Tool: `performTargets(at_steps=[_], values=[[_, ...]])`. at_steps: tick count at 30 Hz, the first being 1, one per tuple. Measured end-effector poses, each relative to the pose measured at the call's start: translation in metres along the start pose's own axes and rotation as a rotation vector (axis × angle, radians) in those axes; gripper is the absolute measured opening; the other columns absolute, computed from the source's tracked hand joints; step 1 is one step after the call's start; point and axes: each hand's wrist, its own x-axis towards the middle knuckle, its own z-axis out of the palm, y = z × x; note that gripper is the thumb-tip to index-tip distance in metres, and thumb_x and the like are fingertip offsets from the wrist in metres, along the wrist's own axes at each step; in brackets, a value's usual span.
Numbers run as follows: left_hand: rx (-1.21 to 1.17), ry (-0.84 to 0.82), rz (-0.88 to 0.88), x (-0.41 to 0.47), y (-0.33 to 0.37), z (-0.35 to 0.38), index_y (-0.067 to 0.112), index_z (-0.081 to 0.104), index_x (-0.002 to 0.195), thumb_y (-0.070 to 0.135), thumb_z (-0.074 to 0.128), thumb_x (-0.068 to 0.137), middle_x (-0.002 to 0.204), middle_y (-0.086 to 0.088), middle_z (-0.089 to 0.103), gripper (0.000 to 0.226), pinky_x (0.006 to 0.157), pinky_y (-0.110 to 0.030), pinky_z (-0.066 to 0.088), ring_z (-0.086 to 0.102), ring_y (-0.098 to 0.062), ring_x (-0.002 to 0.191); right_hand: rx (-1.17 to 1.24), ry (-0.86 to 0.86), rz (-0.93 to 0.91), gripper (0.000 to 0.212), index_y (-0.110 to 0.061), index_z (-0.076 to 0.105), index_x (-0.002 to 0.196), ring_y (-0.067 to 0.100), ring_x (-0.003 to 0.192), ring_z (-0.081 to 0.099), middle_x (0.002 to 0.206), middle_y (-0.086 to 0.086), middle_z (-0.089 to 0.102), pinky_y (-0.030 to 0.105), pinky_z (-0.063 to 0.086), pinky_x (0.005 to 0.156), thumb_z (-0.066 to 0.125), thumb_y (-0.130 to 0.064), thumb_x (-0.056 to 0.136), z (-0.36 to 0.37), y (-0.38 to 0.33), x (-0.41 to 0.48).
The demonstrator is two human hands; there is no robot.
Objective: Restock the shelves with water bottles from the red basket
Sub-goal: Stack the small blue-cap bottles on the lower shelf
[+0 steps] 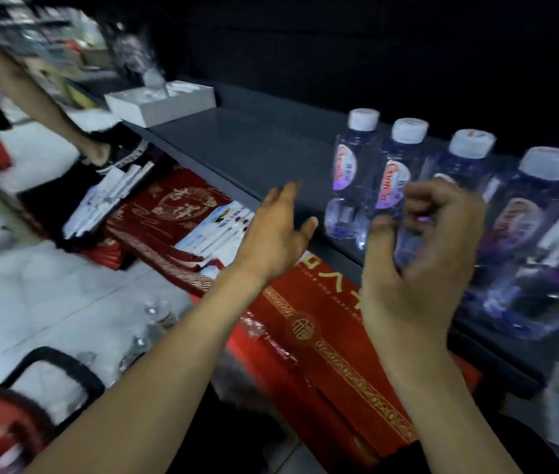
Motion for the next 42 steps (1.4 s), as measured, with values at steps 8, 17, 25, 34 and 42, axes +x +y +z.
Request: performTargets(at_steps=[8,17,25,34,42], values=[[0.581,0.089,-0.189,-0.095,-0.064,-0.151,0.013,0.05,0.135,0.019,0.061,0.089,0.125,-0.014,0.056,0.048,0.091,-0.045,0.047,0.054,-0.036,0.116,0.175,-0.314,0.043,0.015,-0.016,0.056,0.104,0.016,0.095,0.051,0.105,0.001,0.05,0.018,0.033,0.079,0.055,-0.015,0.089,0.136,-0.068,-0.002],[0.942,0.178,-0.766,-0.311,-0.127,-0.291,0.019,0.053,0.134,0.026,0.063,0.089,0.125,-0.014,0.06,0.047,0.087,-0.049,0.051,0.06,-0.037,0.11,0.189,-0.891,-0.214,0.018,-0.012,0.062,0.106,0.035,0.099,0.054,0.108,0.011,0.05,0.043,0.046,0.083,0.059,-0.017,0.088,0.202,-0.132,-0.078],[0.106,0.036,-1.62,-0.508,-0.208,-0.261,0.008,0.063,0.09,0.008,0.06,0.09,0.077,-0.01,0.054,0.003,0.054,-0.024,0.038,0.05,-0.018,0.056,0.371,-1.266,-0.286,0.01,-0.024,0.061,0.1,0.015,0.091,0.057,0.106,-0.002,0.05,0.027,0.043,0.075,0.06,-0.023,0.089,0.24,-0.223,-0.158],[-0.341,0.293,-1.855,-0.57,-0.269,-0.224,0.008,0.055,0.087,0.012,0.059,0.093,0.071,-0.006,0.047,0.009,0.055,-0.024,0.041,0.046,-0.015,0.059,0.114,-1.678,-0.331,0.012,-0.014,0.061,0.097,0.02,0.075,0.062,0.089,0.003,0.064,0.033,0.055,0.068,0.052,-0.015,0.087,0.321,-0.308,-0.283],[-0.547,0.38,-1.858,-0.58,-0.319,-0.202,-0.004,0.046,0.131,0.013,0.059,0.095,0.115,-0.019,0.059,0.042,0.082,-0.035,0.048,0.058,-0.025,0.1,-0.258,-2.198,-0.158,0.025,-0.019,0.04,0.066,0.02,0.062,0.049,0.075,0.005,0.048,0.023,0.028,0.046,0.05,-0.014,0.088,0.337,-0.245,-0.44]])
